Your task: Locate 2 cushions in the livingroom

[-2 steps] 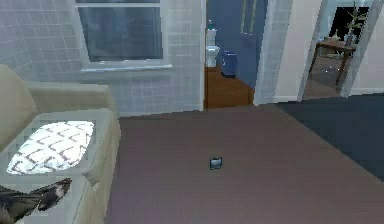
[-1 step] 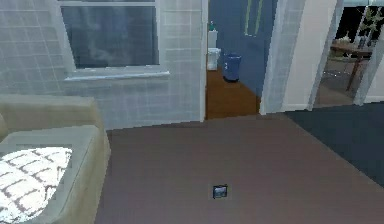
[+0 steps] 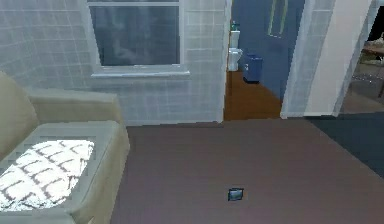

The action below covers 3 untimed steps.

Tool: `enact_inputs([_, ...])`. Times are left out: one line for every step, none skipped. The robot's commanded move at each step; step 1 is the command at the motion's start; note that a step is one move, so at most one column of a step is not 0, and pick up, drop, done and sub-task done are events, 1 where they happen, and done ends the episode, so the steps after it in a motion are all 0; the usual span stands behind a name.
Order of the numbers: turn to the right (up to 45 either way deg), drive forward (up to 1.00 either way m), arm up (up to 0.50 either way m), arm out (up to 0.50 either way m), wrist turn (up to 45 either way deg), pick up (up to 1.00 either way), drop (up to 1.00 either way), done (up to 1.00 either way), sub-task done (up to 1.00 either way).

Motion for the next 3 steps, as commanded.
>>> enact_inputs([0.0,0.25,0.00,0.00,0.0,0.00,0.00,0.00,0.00])
enact_inputs([-45.0,0.00,0.00,0.00,0.0,0.00,0.00,0.00,0.00])
enact_inputs([0.0,0.00,0.00,0.00,0.0,0.00,0.00,1.00,0.00])
